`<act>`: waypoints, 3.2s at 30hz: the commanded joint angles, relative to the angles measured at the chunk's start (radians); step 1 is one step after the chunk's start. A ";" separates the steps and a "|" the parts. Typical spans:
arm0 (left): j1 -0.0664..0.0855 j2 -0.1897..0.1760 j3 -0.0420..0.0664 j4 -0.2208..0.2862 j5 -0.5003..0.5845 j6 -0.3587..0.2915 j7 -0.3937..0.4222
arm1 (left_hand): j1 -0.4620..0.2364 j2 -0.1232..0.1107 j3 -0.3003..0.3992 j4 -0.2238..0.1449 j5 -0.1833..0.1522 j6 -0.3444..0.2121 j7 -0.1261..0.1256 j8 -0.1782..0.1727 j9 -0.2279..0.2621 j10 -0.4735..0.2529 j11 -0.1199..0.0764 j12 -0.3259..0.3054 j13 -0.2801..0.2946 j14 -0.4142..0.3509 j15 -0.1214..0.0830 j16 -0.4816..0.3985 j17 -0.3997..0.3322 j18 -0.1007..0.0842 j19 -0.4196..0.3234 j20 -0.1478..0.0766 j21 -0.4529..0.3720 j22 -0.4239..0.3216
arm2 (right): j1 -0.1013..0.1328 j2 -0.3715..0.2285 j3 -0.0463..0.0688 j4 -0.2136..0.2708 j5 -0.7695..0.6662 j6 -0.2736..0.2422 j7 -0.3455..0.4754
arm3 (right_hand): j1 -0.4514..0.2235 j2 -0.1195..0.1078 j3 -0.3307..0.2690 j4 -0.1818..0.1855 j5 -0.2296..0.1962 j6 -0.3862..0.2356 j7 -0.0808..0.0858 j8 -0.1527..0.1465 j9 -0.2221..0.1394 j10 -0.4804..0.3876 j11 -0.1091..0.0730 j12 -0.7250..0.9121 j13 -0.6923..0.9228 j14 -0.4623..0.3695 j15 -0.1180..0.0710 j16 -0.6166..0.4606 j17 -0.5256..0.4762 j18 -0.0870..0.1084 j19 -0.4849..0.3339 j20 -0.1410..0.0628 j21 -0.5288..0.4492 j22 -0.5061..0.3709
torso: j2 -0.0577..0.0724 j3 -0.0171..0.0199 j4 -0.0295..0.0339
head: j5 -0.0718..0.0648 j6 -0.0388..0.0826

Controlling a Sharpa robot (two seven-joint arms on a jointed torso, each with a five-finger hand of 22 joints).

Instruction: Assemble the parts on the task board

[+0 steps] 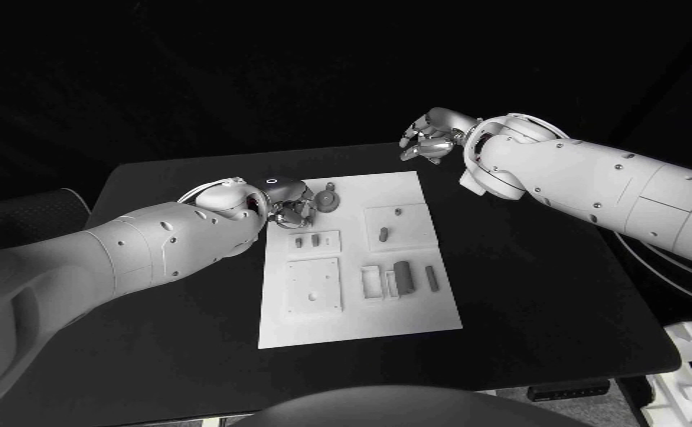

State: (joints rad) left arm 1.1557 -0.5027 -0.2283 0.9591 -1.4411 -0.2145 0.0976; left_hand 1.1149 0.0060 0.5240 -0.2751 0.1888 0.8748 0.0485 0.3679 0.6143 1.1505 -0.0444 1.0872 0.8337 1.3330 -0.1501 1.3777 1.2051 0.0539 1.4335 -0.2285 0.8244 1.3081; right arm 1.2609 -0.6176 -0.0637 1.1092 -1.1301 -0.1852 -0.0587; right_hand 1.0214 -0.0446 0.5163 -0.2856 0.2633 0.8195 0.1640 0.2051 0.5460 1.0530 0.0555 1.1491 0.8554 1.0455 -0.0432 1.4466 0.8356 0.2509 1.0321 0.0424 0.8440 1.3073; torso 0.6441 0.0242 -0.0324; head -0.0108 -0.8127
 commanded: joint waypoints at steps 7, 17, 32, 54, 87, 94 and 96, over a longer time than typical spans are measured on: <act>-0.002 0.005 0.000 0.000 0.000 0.012 0.007 | -0.005 0.003 0.007 0.000 0.004 0.173 0.017 0.003 0.002 -0.007 -0.001 -0.004 0.001 0.008 0.001 0.002 0.000 0.084 0.001 -0.004 0.003 0.013 | 0.000 0.000 0.000 0.001 -0.002 0.003 0.007 | -0.008 0.000 0.005 0.002 0.002 0.000 0.005 0.005 -0.001 -0.004 0.000 0.005 -0.002 -0.002 -0.007 0.003 -0.001 0.011 0.004 -0.004 -0.004 0.013 | 0.000 -0.0002 -0.0002 | -0.002 -0.002; -0.002 0.005 0.000 -0.002 -0.007 0.022 0.005 | -0.005 0.003 0.007 0.000 0.004 0.173 0.017 0.002 0.003 -0.007 -0.001 -0.004 0.001 0.007 0.001 0.001 0.000 0.084 0.000 -0.004 0.003 0.013 | 0.000 -0.001 0.000 0.002 -0.002 0.003 0.007 | -0.008 0.000 0.005 0.002 0.002 0.000 0.005 0.005 -0.001 -0.004 0.000 0.005 -0.002 -0.002 -0.007 0.003 -0.001 0.011 0.004 -0.004 -0.004 0.013 | 0.000 -0.0003 0.0001 | -0.002 -0.005; -0.002 0.006 0.000 -0.009 -0.012 0.028 0.004 | -0.005 0.002 0.008 -0.001 0.004 0.173 0.017 0.002 0.005 -0.007 -0.001 -0.004 0.002 0.007 0.001 0.001 0.000 0.083 0.000 -0.004 0.003 0.013 | 0.000 0.000 0.000 0.001 -0.002 0.003 0.007 | -0.008 0.000 0.005 0.002 0.002 0.000 0.005 0.005 -0.001 -0.004 0.000 0.005 -0.002 -0.002 -0.007 0.003 -0.001 0.011 0.004 -0.004 -0.004 0.013 | 0.000 -0.0007 0.0005 | -0.002 -0.007; -0.002 0.013 -0.001 -0.009 -0.012 0.029 0.005 | -0.006 0.003 0.008 0.000 0.004 0.172 0.018 0.001 0.008 -0.007 -0.001 -0.004 0.002 0.007 0.001 0.001 -0.001 0.083 0.000 -0.004 0.002 0.013 | 0.000 0.000 0.000 0.002 -0.002 0.002 0.007 | -0.009 0.000 0.006 0.002 0.002 0.000 0.005 0.005 -0.001 -0.004 0.000 0.005 -0.002 -0.002 -0.007 0.003 -0.002 0.011 0.004 -0.004 -0.004 0.013 | 0.000 -0.0001 -0.0003 | -0.001 -0.007; -0.002 0.023 -0.003 -0.027 0.008 -0.003 0.006 | -0.010 -0.025 -0.004 -0.005 -0.018 0.080 0.047 -0.070 -0.001 -0.003 0.026 -0.006 0.004 0.008 0.023 0.000 -0.002 0.085 0.002 0.000 0.001 0.012 | 0.000 0.000 0.000 0.001 -0.001 0.003 0.007 | -0.009 0.000 0.006 0.002 0.002 0.000 0.005 0.005 -0.001 -0.004 0.000 0.006 -0.002 -0.002 -0.007 0.003 -0.002 0.011 0.004 -0.004 -0.005 0.013 | 0.000 -0.0006 0.0001 | -0.001 -0.006; -0.002 0.023 -0.003 -0.029 0.019 -0.009 0.012 | -0.008 -0.039 -0.011 -0.005 -0.019 0.078 0.051 -0.079 -0.004 -0.001 0.030 -0.007 0.005 0.008 0.027 -0.003 -0.005 0.089 0.003 0.006 0.001 0.012 | 0.000 0.000 0.000 0.001 -0.001 0.005 0.007 | -0.010 0.000 0.006 0.002 0.002 0.000 0.005 0.005 -0.001 -0.004 0.000 0.006 -0.002 -0.002 -0.007 0.003 -0.002 0.011 0.004 -0.004 -0.005 0.013 | 0.000 0.0003 -0.0001 | 0.000 -0.006; -0.002 0.023 -0.003 -0.029 0.022 -0.014 0.015 | -0.009 -0.042 -0.012 -0.005 -0.019 0.078 0.051 -0.081 -0.005 -0.001 0.030 -0.007 0.005 0.008 0.028 -0.003 -0.005 0.090 0.004 0.007 0.001 0.012 | 0.000 0.000 0.000 0.001 -0.001 0.005 0.007 | -0.010 0.000 0.006 0.002 0.002 0.000 0.005 0.005 -0.001 -0.004 0.000 0.006 -0.002 -0.002 -0.007 0.003 -0.002 0.011 0.004 -0.004 -0.005 0.013 | 0.000 0.0003 0.0001 | 0.000 -0.005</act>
State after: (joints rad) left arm 1.1538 -0.4824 -0.2320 0.9298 -1.4342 -0.2069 0.1005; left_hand 1.1086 -0.0273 0.5183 -0.2804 0.1733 0.8800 0.0502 0.2929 0.6112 1.1609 -0.0335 1.0871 0.8371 1.3416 -0.1303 1.3776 1.2003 0.0537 1.4349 -0.2273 0.8244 1.3078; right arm 1.2609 -0.6181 -0.0637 1.1090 -1.1290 -0.1855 -0.0588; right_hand 1.0214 -0.0446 0.5163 -0.2856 0.2634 0.8189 0.1603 0.2051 0.5460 1.0530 0.0555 1.1491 0.8549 1.0448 -0.0453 1.4465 0.8349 0.2510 1.0327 0.0420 0.8440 1.3073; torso 0.6441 0.0237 -0.0321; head -0.0107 -0.8184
